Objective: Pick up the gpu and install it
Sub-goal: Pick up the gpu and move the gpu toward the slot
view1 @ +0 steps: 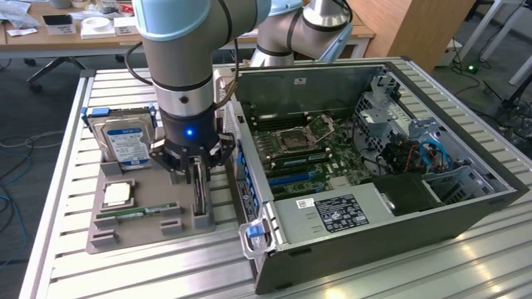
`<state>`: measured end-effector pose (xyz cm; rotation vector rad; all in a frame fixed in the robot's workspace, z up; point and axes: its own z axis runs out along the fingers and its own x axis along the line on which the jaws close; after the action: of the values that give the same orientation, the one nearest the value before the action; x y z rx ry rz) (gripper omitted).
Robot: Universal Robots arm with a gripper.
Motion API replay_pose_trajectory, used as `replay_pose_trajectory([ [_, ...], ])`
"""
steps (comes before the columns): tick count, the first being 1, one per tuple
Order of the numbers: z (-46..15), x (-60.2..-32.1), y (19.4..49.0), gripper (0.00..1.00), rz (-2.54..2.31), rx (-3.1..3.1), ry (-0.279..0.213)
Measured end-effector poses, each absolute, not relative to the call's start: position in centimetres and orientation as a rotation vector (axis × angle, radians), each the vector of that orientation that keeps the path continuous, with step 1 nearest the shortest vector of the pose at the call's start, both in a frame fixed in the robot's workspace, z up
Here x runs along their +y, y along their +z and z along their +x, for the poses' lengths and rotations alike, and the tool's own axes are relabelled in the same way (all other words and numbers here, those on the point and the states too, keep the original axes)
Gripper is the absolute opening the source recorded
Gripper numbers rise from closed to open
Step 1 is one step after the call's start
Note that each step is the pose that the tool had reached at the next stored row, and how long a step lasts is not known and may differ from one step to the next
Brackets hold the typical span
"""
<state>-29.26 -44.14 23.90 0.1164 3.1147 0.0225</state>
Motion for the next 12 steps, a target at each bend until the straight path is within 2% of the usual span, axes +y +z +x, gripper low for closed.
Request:
replay_pose_trajectory([
  [12, -29.46, -43.77, 23.23, 0.42, 0.117, 3.115, 0.022],
])
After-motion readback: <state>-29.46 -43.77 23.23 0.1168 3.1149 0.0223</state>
